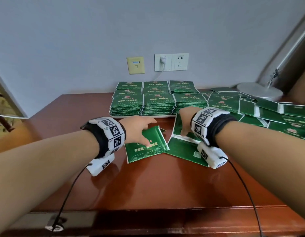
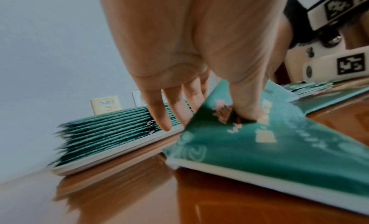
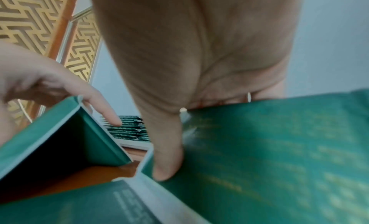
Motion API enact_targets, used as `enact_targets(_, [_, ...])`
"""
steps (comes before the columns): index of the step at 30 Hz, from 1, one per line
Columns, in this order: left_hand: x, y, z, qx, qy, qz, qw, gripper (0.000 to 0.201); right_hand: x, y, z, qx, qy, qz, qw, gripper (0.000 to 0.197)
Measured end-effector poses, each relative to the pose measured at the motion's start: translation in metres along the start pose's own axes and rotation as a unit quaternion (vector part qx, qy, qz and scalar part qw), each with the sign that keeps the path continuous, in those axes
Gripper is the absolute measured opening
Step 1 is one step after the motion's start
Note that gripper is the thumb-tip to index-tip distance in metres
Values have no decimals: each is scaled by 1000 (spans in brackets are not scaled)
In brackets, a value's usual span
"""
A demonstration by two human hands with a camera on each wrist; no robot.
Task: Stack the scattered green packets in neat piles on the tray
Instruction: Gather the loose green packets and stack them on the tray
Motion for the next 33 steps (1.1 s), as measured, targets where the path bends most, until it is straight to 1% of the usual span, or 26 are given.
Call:
enact_targets(2, [4, 11, 4, 52, 1, -14, 999, 61, 15, 16, 3, -36, 2, -51, 998, 30])
enact_targets(4, [8, 28, 5, 93, -13, -52, 994, 41, 22, 26, 3, -62, 11, -83, 995, 27])
enact_targets(6, [11, 44, 3, 102, -20, -82, 991, 29, 25, 34, 3, -79, 12, -105, 991, 27])
enact_targets(7, [11, 48, 3, 92, -20, -78, 992, 27, 27, 37, 5, -81, 21, -108, 991, 27])
enact_targets(8, [12, 48, 3, 72, -14, -58, 996, 29, 30, 36, 8, -79, 31, -92, 992, 28])
enact_targets(9, [13, 43, 5, 48, -1, -25, 999, 37, 33, 33, 12, -71, 48, -67, 994, 31])
enact_targets(10, [15, 35, 8, 26, 16, 15, 999, 52, 35, 28, 17, -57, 65, -34, 996, 39])
enact_targets(11, [16, 23, 11, 6, 30, 55, 998, 72, 37, 22, 20, -38, 78, -4, 996, 48])
enact_targets(13, [20, -1, 14, -13, 55, 114, 992, 107, 36, 10, 24, -20, 86, 19, 996, 65])
enact_targets(14, [21, -12, 13, -16, 63, 133, 989, 117, 34, 6, 24, -22, 84, 21, 996, 72])
enact_targets(16, [22, -30, 9, -43, 66, 159, 984, 128, 32, -1, 25, -18, 84, 27, 996, 85])
enact_targets(19, [21, -37, 5, -87, 60, 163, 981, 133, 30, -5, 25, -16, 83, 39, 996, 97])
enact_targets(21, [23, -33, 4, -101, 51, 147, 983, 131, 30, -5, 26, -12, 84, 42, 996, 99])
enact_targets(23, [25, -25, 4, -121, 37, 122, 984, 123, 30, -5, 28, -23, 88, 55, 994, 93])
enact_targets(24, [27, -19, 4, -126, 30, 102, 986, 115, 31, -4, 29, -30, 89, 61, 994, 89])
enact_targets(26, [28, -4, 6, -111, 15, 52, 992, 90, 33, -3, 30, -35, 91, 63, 993, 85])
enact_targets(28, [30, 13, 11, -50, 10, 6, 999, 71, 37, -1, 29, -46, 91, 60, 993, 86])
enact_targets(29, [31, 20, 15, -24, 10, -7, 1000, 66, 39, 0, 28, -52, 89, 57, 993, 87])
enact_targets(31, [29, 29, 21, -8, 13, -14, 1000, 64, 42, 1, 28, -51, 86, 55, 993, 93])
enact_targets(33, [25, 30, 22, -34, 15, -4, 999, 66, 43, 0, 28, -36, 82, 57, 994, 99])
Point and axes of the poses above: each hand's wrist, its own x-axis away from the middle knuckle, its own y-axis out of the back of the hand, z = x × y, the point moved 5 cm from there along -x, towards the middle knuckle, and after that the axes turned 12 degrees about x, right-handed, at the moved point
